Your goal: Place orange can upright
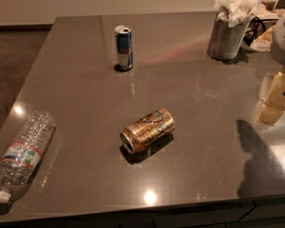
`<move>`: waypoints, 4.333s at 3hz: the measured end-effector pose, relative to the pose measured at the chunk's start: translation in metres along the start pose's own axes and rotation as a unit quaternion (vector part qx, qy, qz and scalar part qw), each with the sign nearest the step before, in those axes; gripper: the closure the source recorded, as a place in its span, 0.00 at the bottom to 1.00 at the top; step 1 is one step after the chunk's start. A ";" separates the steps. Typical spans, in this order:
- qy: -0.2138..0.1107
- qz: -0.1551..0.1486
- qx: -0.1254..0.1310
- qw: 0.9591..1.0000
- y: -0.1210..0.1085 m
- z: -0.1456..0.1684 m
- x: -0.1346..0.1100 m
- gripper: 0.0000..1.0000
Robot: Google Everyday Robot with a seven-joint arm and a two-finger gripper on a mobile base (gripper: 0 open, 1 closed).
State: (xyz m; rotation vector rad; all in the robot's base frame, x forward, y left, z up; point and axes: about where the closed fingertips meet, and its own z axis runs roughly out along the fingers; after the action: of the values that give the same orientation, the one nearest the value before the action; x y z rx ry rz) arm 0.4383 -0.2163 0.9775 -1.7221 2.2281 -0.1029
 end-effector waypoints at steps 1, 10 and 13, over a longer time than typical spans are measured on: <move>0.000 -0.001 0.001 1.000 0.000 0.000 0.000 0.00; -0.014 -0.368 -0.105 0.924 0.113 0.157 -0.194 0.16; -0.038 -0.318 -0.112 0.941 0.082 0.134 -0.192 0.87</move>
Offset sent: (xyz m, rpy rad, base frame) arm 0.0040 0.0526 -0.0051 -0.0111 -0.0316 0.2067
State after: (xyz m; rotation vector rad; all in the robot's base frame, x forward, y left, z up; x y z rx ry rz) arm 0.4438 0.0070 0.8697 -2.4644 1.5936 0.0744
